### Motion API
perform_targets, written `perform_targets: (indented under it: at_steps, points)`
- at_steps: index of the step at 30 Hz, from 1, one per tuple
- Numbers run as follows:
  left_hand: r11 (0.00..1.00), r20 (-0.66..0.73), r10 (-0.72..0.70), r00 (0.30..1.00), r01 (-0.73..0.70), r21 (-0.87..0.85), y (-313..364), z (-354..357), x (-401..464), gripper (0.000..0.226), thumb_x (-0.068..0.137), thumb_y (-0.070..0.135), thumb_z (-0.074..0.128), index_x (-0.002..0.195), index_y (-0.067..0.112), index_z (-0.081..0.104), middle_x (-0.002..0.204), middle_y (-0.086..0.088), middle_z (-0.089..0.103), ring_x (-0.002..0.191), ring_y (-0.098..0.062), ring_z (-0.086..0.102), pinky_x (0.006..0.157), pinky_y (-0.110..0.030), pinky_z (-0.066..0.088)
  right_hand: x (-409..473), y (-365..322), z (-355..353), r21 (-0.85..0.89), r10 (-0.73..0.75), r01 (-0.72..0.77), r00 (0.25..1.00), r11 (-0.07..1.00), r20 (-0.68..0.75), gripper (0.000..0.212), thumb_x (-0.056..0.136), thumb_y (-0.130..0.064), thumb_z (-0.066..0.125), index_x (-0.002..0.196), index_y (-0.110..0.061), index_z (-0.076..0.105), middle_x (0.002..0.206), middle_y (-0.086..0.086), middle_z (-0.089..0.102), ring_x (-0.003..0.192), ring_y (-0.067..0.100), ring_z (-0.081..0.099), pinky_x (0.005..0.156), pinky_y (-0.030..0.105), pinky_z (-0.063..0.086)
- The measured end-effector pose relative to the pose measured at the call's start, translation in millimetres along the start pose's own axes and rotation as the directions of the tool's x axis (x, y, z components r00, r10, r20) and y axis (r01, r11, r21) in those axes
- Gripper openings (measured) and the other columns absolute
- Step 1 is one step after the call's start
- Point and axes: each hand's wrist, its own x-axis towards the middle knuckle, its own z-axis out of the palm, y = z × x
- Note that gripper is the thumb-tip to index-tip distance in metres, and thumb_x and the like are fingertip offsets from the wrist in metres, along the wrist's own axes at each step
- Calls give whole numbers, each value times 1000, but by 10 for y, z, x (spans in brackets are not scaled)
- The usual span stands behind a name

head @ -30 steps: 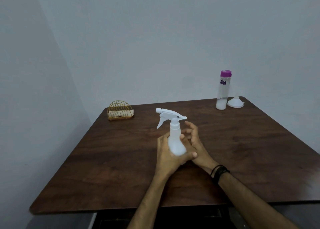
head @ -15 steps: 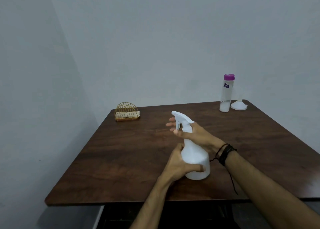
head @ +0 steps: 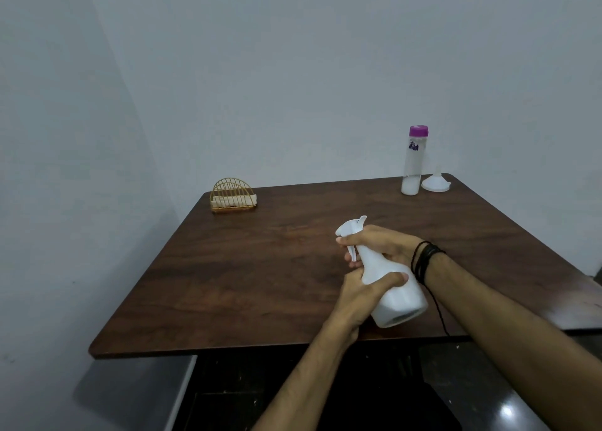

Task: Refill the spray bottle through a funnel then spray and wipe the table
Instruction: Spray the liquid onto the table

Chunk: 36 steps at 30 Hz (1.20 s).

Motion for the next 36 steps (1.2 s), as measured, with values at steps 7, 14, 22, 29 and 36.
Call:
perform_targets:
  at_steps: [7,14,22,29,36]
  points:
    - [1000,-8,0,1000,0,3,-21,35,-46,32,75,29,82,105,20,74,102,2,77,94,-13,73,80,-26,59,-42,53,7,66,-11,13,1000,998,-23,28,96,-32,68,91,-5,65,84,15,71,68,20,69,64,29,59]
    - [1000,0,21,1000,-21,17,-8,36,-27,40,72,32,83,108,18,73,103,1,77,96,-15,73,84,-30,59,-31,32,1,-34,-33,30,996,999,-82,41,95,-32,67,64,-6,60,67,8,64,61,17,65,63,31,56]
    - [997,-1,47,999,-46,63,-35,0,21,50,65,38,85,108,17,73,102,2,77,95,-15,73,89,-37,59,-55,31,2,58,-84,89,994,994,-73,22,95,-29,69,90,-8,68,83,13,72,67,20,68,68,33,59]
    - [981,-15,81,997,-77,178,-61,-14,134,57,61,47,84,112,24,70,105,6,76,98,-13,71,92,-43,58,-62,48,-49,73,-188,194,978,978,-86,29,95,-34,69,108,-8,68,93,13,76,83,26,74,74,31,59]
    - [891,-132,240,962,-165,423,266,3,431,64,68,48,84,121,26,55,110,10,63,100,-8,62,85,-31,56,-103,25,-362,15,-339,347,923,938,-185,64,92,-74,41,122,-25,68,115,4,74,106,18,71,97,35,54]
